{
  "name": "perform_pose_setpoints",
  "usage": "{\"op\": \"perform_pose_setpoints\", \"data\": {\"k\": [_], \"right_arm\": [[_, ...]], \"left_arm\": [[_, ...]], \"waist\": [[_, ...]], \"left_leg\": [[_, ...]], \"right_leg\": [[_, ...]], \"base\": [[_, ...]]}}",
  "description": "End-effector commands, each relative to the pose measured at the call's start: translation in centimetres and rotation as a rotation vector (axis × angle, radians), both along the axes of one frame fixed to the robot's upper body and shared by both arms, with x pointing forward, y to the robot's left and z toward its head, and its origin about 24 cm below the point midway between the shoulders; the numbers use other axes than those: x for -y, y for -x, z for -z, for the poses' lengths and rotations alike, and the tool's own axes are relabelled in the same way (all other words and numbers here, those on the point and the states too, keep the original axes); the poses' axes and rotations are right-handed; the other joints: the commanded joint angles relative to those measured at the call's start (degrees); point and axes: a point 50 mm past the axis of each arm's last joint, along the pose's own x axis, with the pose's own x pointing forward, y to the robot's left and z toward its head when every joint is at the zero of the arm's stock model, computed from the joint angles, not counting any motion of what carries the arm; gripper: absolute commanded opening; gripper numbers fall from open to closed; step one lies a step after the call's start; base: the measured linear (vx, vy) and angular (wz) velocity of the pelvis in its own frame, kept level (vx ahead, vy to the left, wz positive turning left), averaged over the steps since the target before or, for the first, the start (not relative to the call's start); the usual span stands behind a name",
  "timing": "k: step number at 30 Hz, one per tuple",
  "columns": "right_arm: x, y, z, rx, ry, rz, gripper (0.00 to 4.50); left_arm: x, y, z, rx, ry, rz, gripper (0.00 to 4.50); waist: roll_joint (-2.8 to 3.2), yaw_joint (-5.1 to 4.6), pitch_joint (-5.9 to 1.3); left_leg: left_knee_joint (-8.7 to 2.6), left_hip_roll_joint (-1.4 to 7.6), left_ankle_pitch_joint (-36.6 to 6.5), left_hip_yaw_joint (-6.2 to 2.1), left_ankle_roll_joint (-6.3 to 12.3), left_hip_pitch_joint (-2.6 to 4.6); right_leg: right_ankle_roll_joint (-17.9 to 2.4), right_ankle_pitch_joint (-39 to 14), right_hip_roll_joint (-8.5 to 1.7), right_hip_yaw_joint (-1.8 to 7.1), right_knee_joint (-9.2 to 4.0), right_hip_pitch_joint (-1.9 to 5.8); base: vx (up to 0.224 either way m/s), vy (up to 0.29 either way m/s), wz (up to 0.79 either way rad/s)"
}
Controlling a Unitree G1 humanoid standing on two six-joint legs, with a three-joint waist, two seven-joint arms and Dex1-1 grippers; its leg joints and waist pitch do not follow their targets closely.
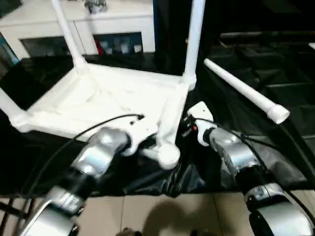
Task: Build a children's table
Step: Rotate table base
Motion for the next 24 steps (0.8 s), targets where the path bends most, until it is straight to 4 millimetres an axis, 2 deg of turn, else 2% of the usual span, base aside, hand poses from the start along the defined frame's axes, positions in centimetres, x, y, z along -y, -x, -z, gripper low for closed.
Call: {"op": "perform_pose_setpoints", "data": {"k": [1,2,3,4,6,7,8,9,10,11,12,13,14,15,16,17,18,19,20,22,24], "right_arm": [[0.7,-0.2,-1.5,0.06,-0.049,0.066,0.03],[1.2,-0.2,-1.8,0.065,-0.065,0.09,0.03],[1.7,0.1,-2.1,0.076,-0.083,0.106,0.03],[1.8,0.1,-2.2,0.08,-0.085,0.113,0.03],[2.2,0.3,-2.5,0.091,-0.09,0.132,0.03],[3.4,0.9,-3.4,0.153,-0.129,0.189,0.03],[3.4,0.9,-3.4,0.153,-0.129,0.189,0.03],[3.5,1.0,-3.5,0.159,-0.135,0.196,0.03],[3.9,1.2,-3.7,0.174,-0.153,0.215,0.36],[4.3,1.7,-4.1,0.188,-0.189,0.238,0.36],[4.5,2.4,-4.5,0.195,-0.223,0.249,0.36],[4.6,3.1,-4.6,0.2,-0.235,0.252,0.5],[4.6,3.1,-4.6,0.2,-0.235,0.252,0.5],[4.5,4.0,-4.9,0.205,-0.246,0.256,0.77],[4.5,4.0,-4.9,0.205,-0.246,0.256,0.81],[4.3,4.4,-5.0,0.207,-0.249,0.259,0.81],[4.3,4.4,-5.0,0.207,-0.249,0.259,0.82],[4.0,4.8,-5.2,0.218,-0.265,0.268,0.88],[3.7,5.1,-5.4,0.226,-0.287,0.275,1.08],[3.2,5.5,-5.6,0.227,-0.367,0.291,1.28],[3.1,5.7,-5.6,0.223,-0.386,0.304,1.38]], "left_arm": [[-1.2,-1.6,-0.3,0.117,-0.056,-0.105,0.0],[-1.5,-2.0,-0.6,0.149,-0.045,-0.131,0.0],[-1.7,-2.2,-1.1,0.167,-0.006,-0.152,0.0],[-1.6,-2.2,-1.2,0.168,0.012,-0.153,0.0],[-1.5,-2.1,-1.6,0.171,0.061,-0.156,0.0],[-1.1,-1.4,-2.7,0.17,0.213,-0.157,0.0],[-1.1,-1.4,-2.7,0.17,0.213,-0.157,0.0],[-1.1,-1.3,-2.7,0.173,0.226,-0.158,0.0],[-1.1,-1.0,-3.0,0.18,0.262,-0.16,0.0],[-1.1,-0.3,-3.2,0.176,0.327,-0.173,0.33],[-1.1,0.7,-3.5,0.199,0.404,-0.197,0.33],[-1.1,1.5,-3.9,0.224,0.488,-0.23,0.41],[-1.1,1.5,-3.9,0.224,0.488,-0.23,0.41],[-1.6,2.3,-4.5,0.3,0.587,-0.327,0.61],[-1.6,2.3,-4.5,0.3,0.587,-0.327,0.76],[-2.1,2.6,-4.9,0.345,0.629,-0.401,0.76],[-2.1,2.6,-4.9,0.345,0.629,-0.401,0.83],[-2.9,2.8,-5.2,0.409,0.663,-0.5,0.86],[-3.5,3.2,-5.3,0.447,0.681,-0.566,0.92],[-3.5,4.3,-4.5,0.442,0.623,-0.557,1.16],[-3.7,4.6,-4.1,0.438,0.609,-0.586,1.26]], "waist": [[1.04,-0.04,-4.0],[0.22,-0.24,-4.3],[0.17,-0.25,-4.35],[0.42,-0.24,-4.48],[0.43,-0.31,-4.74],[-0.33,-0.18,-4.98],[-0.33,-0.18,-4.98],[0.09,0.12,-5.29],[0.32,0.23,-5.53],[-0.78,0.22,-5.44],[-0.89,0.74,-5.17],[-0.79,1.15,-5.03],[-0.79,1.15,-5.03],[-0.54,1.28,-4.73],[-0.98,1.17,-4.58],[-0.93,1.15,-4.19],[-0.9,1.12,-4.07],[-1.24,0.85,-3.93],[-1.09,0.81,-3.7],[-1.54,0.5,-3.48],[-1.37,0.2,-3.33]], "left_leg": [[-3.94,2.15,-19.54,-1.69,1.64,1.21],[-3.89,2.02,-20.12,-1.92,1.39,1.23],[-3.91,2.0,-18.45,-1.96,2.03,0.7],[-3.73,1.98,-16.91,-1.89,2.56,0.6],[-3.41,1.97,-14.36,-1.75,3.42,0.47],[-3.16,1.98,-12.17,-1.57,4.17,0.35],[-3.16,1.98,-12.17,-1.57,4.17,0.35],[-2.96,2.22,-8.65,-1.67,5.62,0.12],[-2.69,2.37,-7.03,-1.61,7.09,0.24],[-2.62,2.34,-6.17,-1.35,8.2,0.14],[-2.7,2.73,-5.41,-1.41,8.97,-0.08],[-2.78,3.01,-6.06,-1.45,9.36,-0.01],[-2.78,3.01,-6.06,-1.45,9.36,-0.01],[-3.06,2.93,-9.75,-1.3,8.2,0.51],[-3.25,2.99,-10.72,-1.31,7.55,0.44],[-3.54,2.91,-13.32,-1.33,6.27,0.49],[-3.67,2.87,-14.84,-1.38,5.55,0.54],[-3.79,2.68,-17.56,-1.34,3.99,0.94],[-3.88,2.6,-19.43,-1.5,2.67,1.06],[-4.27,2.5,-21.2,-1.88,1.75,0.78],[-4.37,2.51,-22.67,-1.94,1.06,1.03]], "right_leg": [[-9.84,-19.24,-2.58,1.51,-4.63,2.68],[-9.44,-19.1,-2.47,1.4,-4.29,3.18],[-9.25,-18.58,-2.73,1.44,-4.14,3.51],[-9.28,-18.27,-2.87,1.45,-4.13,3.48],[-10.15,-16.35,-2.89,1.47,-4.01,3.41],[-10.77,-14.23,-2.93,1.5,-3.84,3.53],[-10.77,-14.23,-2.93,1.5,-3.84,3.53],[-11.53,-10.12,-3.02,1.57,-3.07,3.47],[-12.29,-7.8,-2.95,1.48,-2.95,3.33],[-13.13,-6.78,-2.56,1.39,-2.95,2.92],[-13.23,-6.5,-2.96,1.55,-2.67,3.18],[-12.66,-8.66,-3.12,1.53,-2.65,3.07],[-12.66,-8.66,-3.12,1.53,-2.65,3.07],[-10.91,-14.92,-2.61,1.38,-3.58,2.36],[-10.24,-16.06,-2.42,1.42,-3.7,2.4],[-8.64,-20.07,-2.46,1.42,-4.23,2.18],[-7.81,-22.37,-2.45,1.38,-4.52,2.12],[-6.04,-26.48,-2.25,1.33,-5.04,1.74],[-4.27,-29.63,-2.41,1.32,-5.43,1.62],[-1.22,-33.94,-2.58,1.32,-5.79,1.36],[-0.13,-35.18,-2.38,1.31,-6.1,1.03]], "base": [[0.0,0.0,0.0],[0.0,0.0,0.0],[0.0,0.0,0.0],[0.0,0.0,0.0],[0.0,0.0,0.0],[0.0,0.0,0.0],[0.0,0.0,0.0],[0.0,0.0,0.0],[0.0,0.0,0.0],[0.0,0.0,0.0],[0.0,0.0,0.0],[0.0,0.0,0.0],[0.0,0.0,0.0],[0.0,0.0,0.0],[0.0,0.0,0.0],[0.0,0.0,0.0],[0.0,0.0,0.0],[0.0,0.0,0.0],[0.0,0.0,0.0],[0.0,0.0,0.0],[0.0,0.0,0.0]]}}
